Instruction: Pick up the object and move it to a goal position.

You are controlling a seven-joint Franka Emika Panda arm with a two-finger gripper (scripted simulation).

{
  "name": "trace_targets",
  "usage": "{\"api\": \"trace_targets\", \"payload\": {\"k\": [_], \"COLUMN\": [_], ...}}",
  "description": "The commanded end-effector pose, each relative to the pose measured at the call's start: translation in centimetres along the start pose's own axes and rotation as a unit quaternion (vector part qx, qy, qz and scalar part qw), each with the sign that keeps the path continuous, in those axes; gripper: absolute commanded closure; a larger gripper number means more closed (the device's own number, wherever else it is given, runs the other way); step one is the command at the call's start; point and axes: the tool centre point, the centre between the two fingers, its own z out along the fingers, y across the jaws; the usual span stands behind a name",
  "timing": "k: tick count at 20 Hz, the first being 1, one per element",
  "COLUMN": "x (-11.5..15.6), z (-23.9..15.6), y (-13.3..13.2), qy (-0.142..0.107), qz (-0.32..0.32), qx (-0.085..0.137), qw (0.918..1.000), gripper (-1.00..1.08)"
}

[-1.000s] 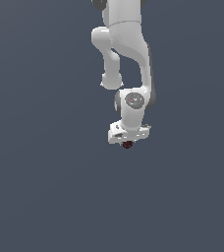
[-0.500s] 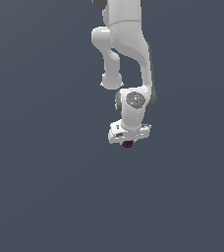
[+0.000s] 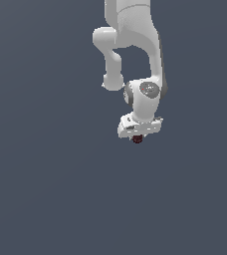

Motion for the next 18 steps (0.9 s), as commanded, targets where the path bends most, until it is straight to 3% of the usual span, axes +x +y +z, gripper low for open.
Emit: {"api": "trace_targets", "payload": {"k": [1,10,18], "x": [-0.5,-2.1,-2.6], "z": [-1.7,-7.8,-10.1], "y": [-2.0,-9.1,-11.8], "qy": [0.001,0.001,0.001], "qz": [-0.001,-0.001,-0.001], "qx": [0.000,0.000,0.000], "qw": [1.0000,1.0000,1.0000], "gripper": [1.08,1.08,1.08]}}
